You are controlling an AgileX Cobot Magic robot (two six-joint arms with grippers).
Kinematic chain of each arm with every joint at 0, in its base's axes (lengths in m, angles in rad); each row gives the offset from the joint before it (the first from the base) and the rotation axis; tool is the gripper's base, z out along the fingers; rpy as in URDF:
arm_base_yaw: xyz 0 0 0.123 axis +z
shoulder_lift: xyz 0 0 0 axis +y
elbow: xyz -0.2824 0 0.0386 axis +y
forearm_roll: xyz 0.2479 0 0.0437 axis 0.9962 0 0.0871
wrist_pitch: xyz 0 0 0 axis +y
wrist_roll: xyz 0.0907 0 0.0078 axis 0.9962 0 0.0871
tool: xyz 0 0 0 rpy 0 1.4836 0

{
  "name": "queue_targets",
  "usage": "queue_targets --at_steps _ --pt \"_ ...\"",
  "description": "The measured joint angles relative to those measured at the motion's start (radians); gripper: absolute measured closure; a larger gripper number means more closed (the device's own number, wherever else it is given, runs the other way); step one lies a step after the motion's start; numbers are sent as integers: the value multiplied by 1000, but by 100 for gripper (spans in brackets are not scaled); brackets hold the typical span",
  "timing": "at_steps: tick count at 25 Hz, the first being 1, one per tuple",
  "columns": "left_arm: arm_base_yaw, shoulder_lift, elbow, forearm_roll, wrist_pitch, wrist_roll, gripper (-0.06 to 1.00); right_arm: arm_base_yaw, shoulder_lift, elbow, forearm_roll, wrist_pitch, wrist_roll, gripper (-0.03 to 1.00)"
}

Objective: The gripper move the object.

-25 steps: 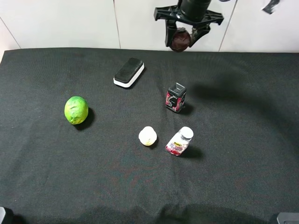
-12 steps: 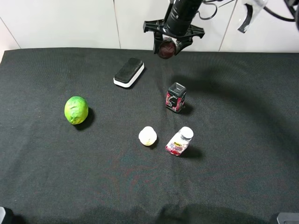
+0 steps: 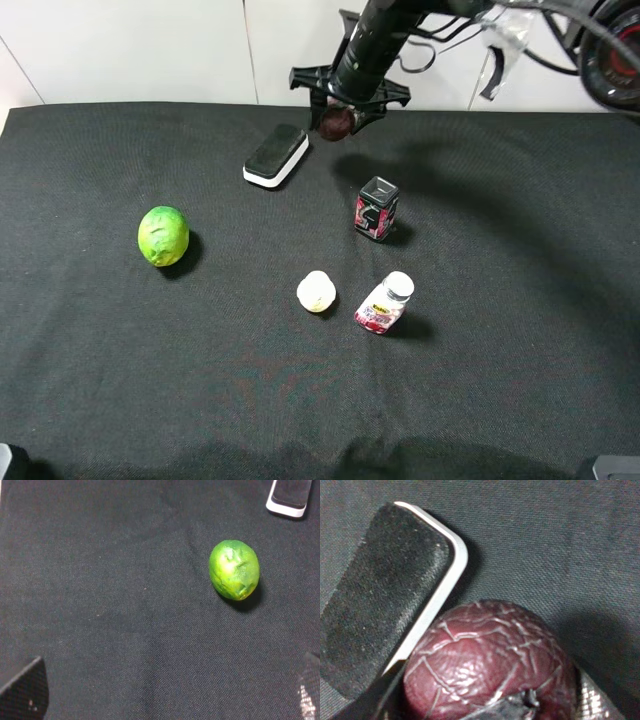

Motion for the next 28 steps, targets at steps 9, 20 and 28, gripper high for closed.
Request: queue_targets --at_steps 9,20,28 --pt "0 0 0 0 0 0 -4 8 57 0 2 -88 3 52" --pt "0 0 0 0 0 0 -4 8 84 0 -128 -129 3 52" --pt "0 0 0 0 0 0 -4 8 84 0 -138 -113 3 52"
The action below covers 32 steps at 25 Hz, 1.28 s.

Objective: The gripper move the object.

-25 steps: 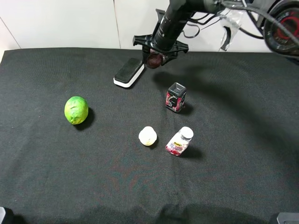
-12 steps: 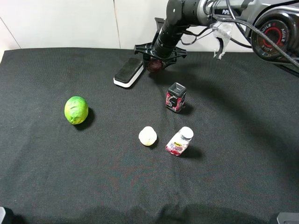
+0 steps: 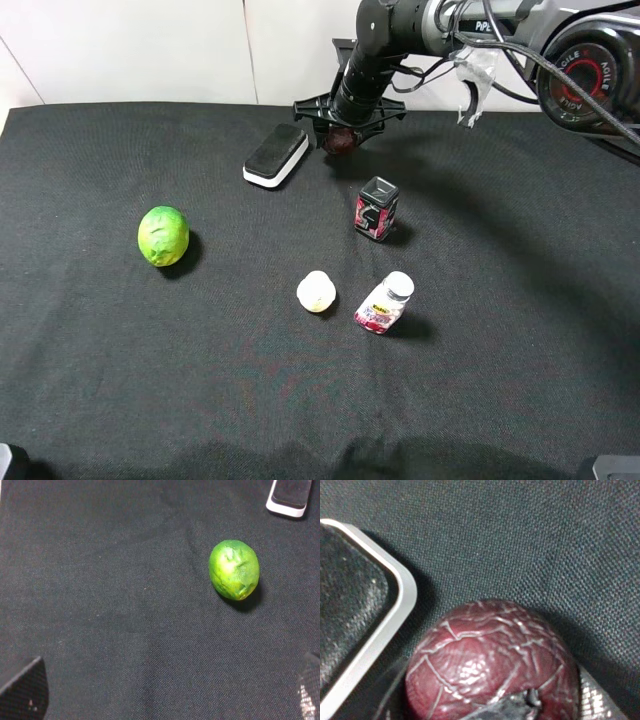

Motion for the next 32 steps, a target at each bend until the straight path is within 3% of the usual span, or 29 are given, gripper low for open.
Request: queue_targets --at_steps 8,13,16,26,32 --pt "0 0 0 0 0 0 -4 0 0 0 -1 27 0 51" --pt "0 0 0 0 0 0 -4 0 0 0 0 28 0 34" --pt "0 0 0 0 0 0 -4 0 0 0 3 29 0 29" --pt "0 0 0 0 0 0 -4 0 -12 0 3 32 -1 27" --pt "0 0 0 0 0 0 -4 0 -52 -21 3 94 -2 27"
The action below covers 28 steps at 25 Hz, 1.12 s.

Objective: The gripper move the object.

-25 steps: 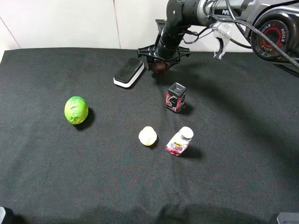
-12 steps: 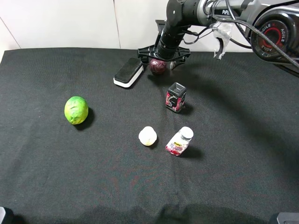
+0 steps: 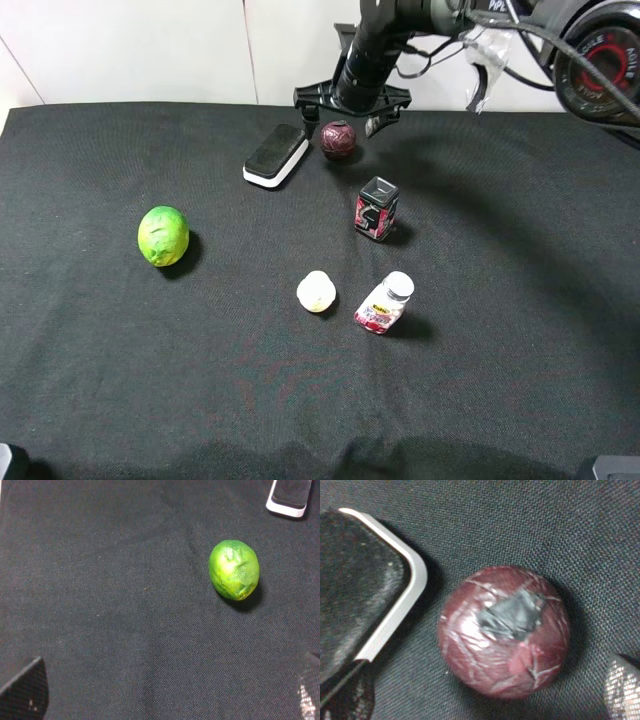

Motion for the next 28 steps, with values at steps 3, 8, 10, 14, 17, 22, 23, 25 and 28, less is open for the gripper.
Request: queue_targets --at_steps 3,8,10,14,17,22,23,25,28 --pt "0 0 0 0 0 0 -4 0 -14 -36 0 72 -6 27" --pt "0 0 0 0 0 0 -4 0 -59 -77 0 185 -51 27" --pt "0 0 0 0 0 0 -4 0 -85 -84 0 232 -68 27" --pt "0 0 0 0 0 0 -4 0 -132 -87 -5 328 -82 27" --pt "0 0 0 0 0 0 -4 0 -166 -87 -13 359 -108 27" --pt "0 0 0 0 0 0 -4 0 -243 -87 -11 361 -123 27" --pt "0 0 0 0 0 0 -4 0 -259 -87 -11 361 -123 27" --pt "0 0 0 0 0 0 -4 0 -289 -87 -11 362 -129 27" --pt "0 0 0 0 0 0 -4 0 -348 -59 -11 362 -137 27"
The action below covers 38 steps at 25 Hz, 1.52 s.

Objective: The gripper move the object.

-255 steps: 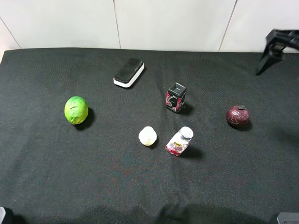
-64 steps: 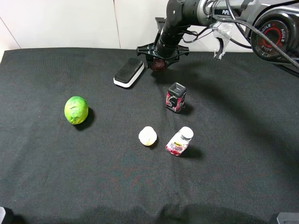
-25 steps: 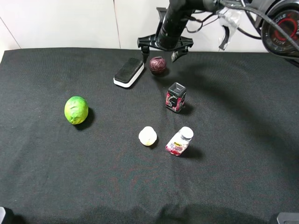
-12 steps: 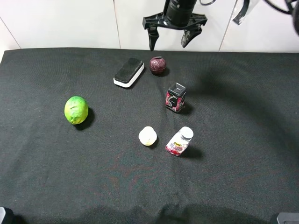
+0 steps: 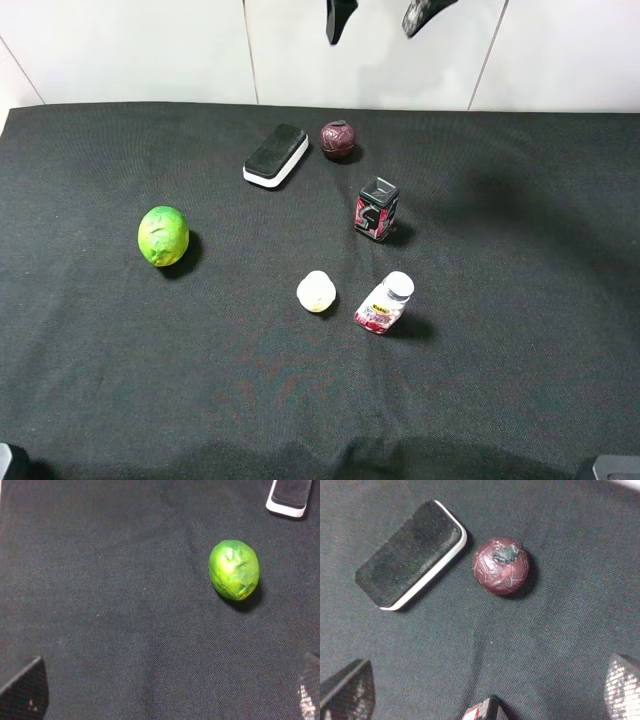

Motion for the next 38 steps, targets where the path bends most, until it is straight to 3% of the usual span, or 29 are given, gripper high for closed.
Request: queue_targets --at_steps 18,38 --pt "0 0 0 0 0 0 -4 0 -479 541 -4 2 -3 27" --pt "0 0 0 0 0 0 -4 0 -991 981 -4 3 -3 27"
